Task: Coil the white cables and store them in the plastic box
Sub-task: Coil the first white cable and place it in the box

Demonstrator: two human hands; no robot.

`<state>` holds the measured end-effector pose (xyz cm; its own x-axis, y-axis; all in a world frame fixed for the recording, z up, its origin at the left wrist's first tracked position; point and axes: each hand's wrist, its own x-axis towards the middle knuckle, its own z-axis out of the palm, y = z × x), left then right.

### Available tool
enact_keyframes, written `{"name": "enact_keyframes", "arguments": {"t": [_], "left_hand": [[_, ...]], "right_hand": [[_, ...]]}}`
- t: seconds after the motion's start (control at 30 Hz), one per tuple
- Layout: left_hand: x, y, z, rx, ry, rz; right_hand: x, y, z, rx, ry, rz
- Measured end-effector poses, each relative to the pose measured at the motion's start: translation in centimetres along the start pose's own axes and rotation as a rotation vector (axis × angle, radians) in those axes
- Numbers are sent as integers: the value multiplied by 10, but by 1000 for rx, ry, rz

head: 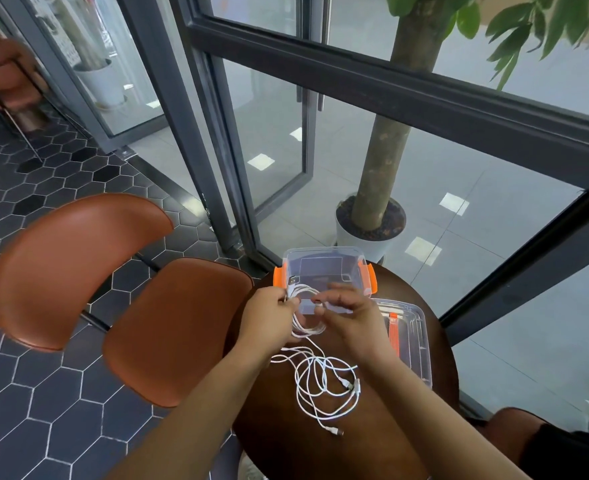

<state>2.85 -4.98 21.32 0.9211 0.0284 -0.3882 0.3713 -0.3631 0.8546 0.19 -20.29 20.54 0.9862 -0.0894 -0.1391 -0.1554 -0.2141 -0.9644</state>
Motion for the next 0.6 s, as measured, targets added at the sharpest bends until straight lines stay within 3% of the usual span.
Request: {"name": "enact_keyframes", "arguments": {"t": [0.13, 0.23, 0.47, 0.6], "left_hand": [[0, -2, -1, -18, 39, -11], [-1, 1, -3, -173, 55, -69], [-2, 4, 4, -149, 66, 127], [-6, 2, 6, -113, 24, 164]], "right_hand": [[-6, -6, 1, 178, 87, -146], [-12, -12, 1, 372, 202, -204], [5, -12, -11, 800, 431, 285], [20, 3, -14, 618, 368, 383]]}}
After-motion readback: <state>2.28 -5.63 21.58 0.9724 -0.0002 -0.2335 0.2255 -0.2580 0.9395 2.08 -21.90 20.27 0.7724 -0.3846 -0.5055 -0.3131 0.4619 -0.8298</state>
